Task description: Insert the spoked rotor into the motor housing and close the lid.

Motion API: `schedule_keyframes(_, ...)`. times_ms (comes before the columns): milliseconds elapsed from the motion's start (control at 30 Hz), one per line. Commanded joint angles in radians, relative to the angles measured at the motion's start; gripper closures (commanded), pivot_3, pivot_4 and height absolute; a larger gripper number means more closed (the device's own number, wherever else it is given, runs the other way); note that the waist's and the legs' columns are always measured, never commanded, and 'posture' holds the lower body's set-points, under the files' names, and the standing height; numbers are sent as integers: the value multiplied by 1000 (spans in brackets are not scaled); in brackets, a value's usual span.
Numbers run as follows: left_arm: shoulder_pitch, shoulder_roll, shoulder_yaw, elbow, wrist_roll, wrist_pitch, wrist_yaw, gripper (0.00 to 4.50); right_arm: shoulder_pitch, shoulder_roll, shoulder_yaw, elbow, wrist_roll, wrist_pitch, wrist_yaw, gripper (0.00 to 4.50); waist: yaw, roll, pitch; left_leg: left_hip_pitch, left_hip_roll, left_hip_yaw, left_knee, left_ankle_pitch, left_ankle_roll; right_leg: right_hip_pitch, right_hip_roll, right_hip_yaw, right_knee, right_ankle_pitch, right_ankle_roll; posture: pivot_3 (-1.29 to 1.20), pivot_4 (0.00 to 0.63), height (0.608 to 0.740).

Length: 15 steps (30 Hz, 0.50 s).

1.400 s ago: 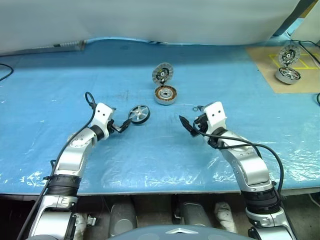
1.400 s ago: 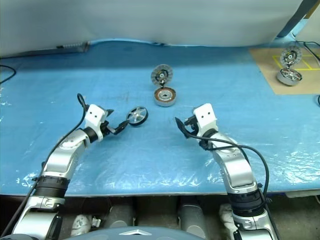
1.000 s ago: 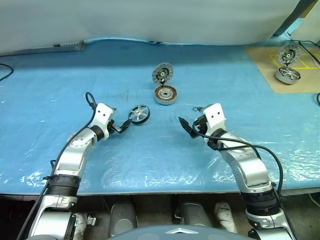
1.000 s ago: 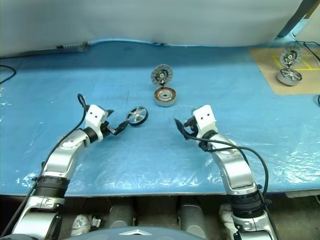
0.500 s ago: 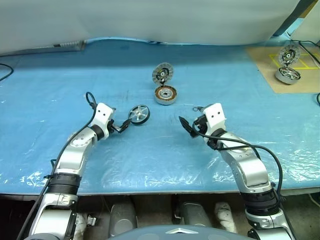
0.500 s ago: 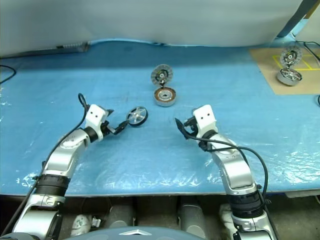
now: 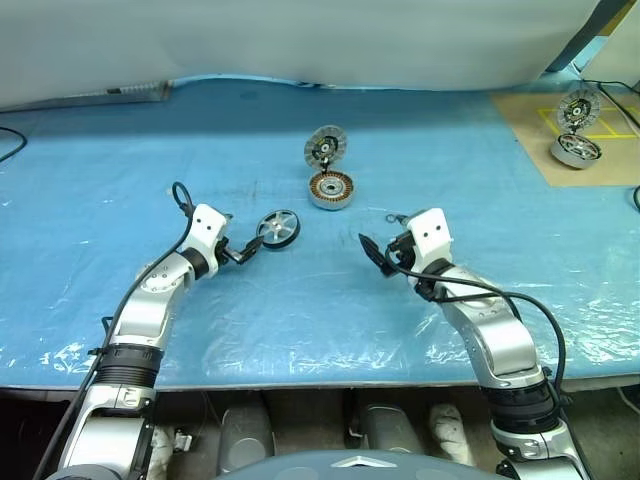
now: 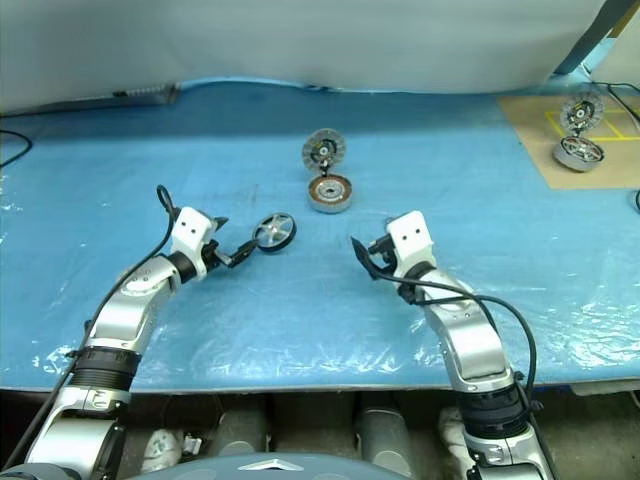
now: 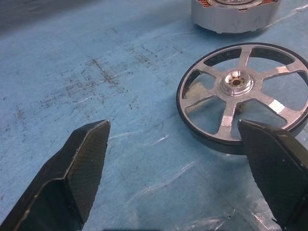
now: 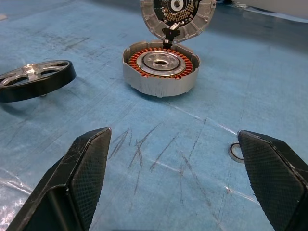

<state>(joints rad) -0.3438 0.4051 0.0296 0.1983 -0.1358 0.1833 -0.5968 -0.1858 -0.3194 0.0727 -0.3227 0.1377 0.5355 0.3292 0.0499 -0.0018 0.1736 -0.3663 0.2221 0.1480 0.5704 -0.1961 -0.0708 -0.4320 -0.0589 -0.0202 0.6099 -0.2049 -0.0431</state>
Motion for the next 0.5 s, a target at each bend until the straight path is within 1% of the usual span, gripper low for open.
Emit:
schedule_keyframes(33,-7,5,1,-13,0,-18,0,0,-2,-4,-11,-51,-3,-16,0,66,0,0,0,0,0,0,0,0,0,0,0,0,0,0,0,0,150,740)
schedule_keyframes(500,-5,8,5,-16,0,-18,2,0,-6,-4,-8,-47,-3,-17,4,66,0,0,0,0,0,0,0,0,0,0,0,0,0,0,0,0,150,740)
